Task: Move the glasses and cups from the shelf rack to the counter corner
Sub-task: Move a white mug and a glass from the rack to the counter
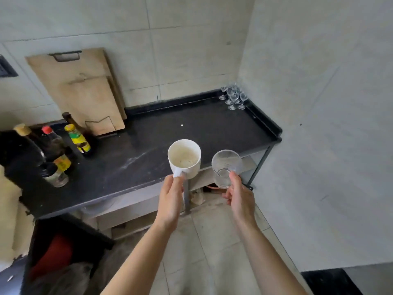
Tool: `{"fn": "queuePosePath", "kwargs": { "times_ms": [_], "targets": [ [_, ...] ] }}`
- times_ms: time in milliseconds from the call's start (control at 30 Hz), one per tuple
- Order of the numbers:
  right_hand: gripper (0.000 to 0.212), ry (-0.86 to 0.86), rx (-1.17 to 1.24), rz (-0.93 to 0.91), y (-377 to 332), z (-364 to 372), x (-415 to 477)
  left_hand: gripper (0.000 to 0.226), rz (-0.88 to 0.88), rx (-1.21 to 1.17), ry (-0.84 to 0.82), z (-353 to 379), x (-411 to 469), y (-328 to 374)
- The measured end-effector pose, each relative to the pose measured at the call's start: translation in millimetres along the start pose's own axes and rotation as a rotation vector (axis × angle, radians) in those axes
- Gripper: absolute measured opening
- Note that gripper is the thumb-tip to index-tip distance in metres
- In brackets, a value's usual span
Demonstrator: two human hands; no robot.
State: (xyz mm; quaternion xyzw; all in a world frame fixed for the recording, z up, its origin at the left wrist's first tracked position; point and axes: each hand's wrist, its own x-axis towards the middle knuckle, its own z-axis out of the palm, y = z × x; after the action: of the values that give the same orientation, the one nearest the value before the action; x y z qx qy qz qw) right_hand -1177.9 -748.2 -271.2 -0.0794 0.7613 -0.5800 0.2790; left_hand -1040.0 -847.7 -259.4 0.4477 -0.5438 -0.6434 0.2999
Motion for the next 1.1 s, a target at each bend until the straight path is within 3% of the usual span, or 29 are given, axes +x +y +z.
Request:
{"fn": "queuePosePath", "kwargs": {
  "times_ms": [200, 433, 667, 1100],
  "targets": [
    [0.052, 0.092, -0.012, 0.01, -24.5, -8.7, 88.0, 0.027, -0.027, 0.054, -0.08, 61.5, 86.8, 21.4],
    [0.038, -0.026, -0.053, 0.093, -40.1, -0.4, 248.2, 0.021, -0.133, 0.042, -0.002, 141.7, 210.2, 21.4],
    [0.052, -0.102, -0.235, 0.119, -81.3, 16.7, 401.5, 0.023, -0.197, 0.06, 0.096, 215.1, 325.1, 45.5],
    [0.059, -0.215, -0.385, 0.052, -143.7, 102.0, 539.0, 0.011, -0.21, 0.136, 0.005, 204.4, 479.9, 53.2]
  ]
}}
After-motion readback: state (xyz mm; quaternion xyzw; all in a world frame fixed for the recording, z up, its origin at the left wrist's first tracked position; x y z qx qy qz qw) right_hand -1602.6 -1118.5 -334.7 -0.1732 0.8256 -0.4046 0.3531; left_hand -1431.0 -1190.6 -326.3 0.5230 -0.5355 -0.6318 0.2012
